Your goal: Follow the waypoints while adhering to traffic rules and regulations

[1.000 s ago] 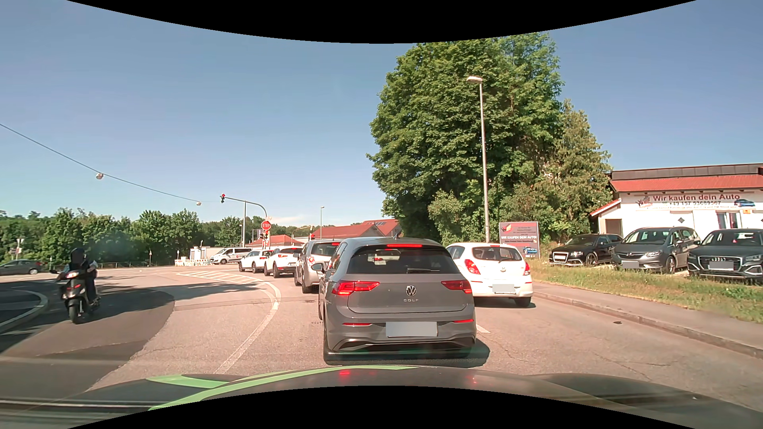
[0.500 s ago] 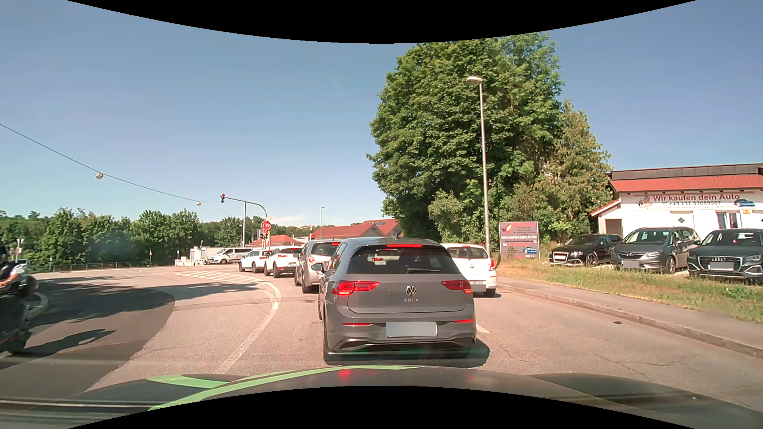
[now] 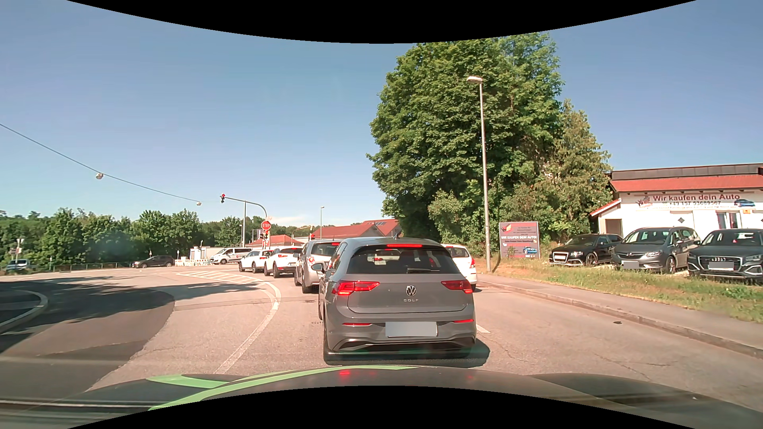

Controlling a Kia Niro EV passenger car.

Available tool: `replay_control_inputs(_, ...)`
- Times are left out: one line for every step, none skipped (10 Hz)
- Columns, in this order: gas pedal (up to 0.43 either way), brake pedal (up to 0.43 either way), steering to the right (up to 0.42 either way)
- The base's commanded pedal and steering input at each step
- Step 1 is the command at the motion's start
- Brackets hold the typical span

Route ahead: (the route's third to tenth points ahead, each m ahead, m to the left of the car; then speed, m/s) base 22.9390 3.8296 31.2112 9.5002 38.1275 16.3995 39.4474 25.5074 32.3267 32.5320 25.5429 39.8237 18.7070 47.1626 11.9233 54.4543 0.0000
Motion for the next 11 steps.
replay_control_inputs(0.000,0.348,-0.032)
replay_control_inputs(0.000,0.348,-0.032)
replay_control_inputs(0.000,0.348,-0.032)
replay_control_inputs(0.000,0.348,-0.032)
replay_control_inputs(0.000,0.348,-0.032)
replay_control_inputs(0.000,0.348,-0.032)
replay_control_inputs(0.000,0.348,-0.032)
replay_control_inputs(0.000,0.348,-0.032)
replay_control_inputs(0.000,0.348,-0.032)
replay_control_inputs(0.000,0.348,-0.032)
replay_control_inputs(0.000,0.348,-0.032)
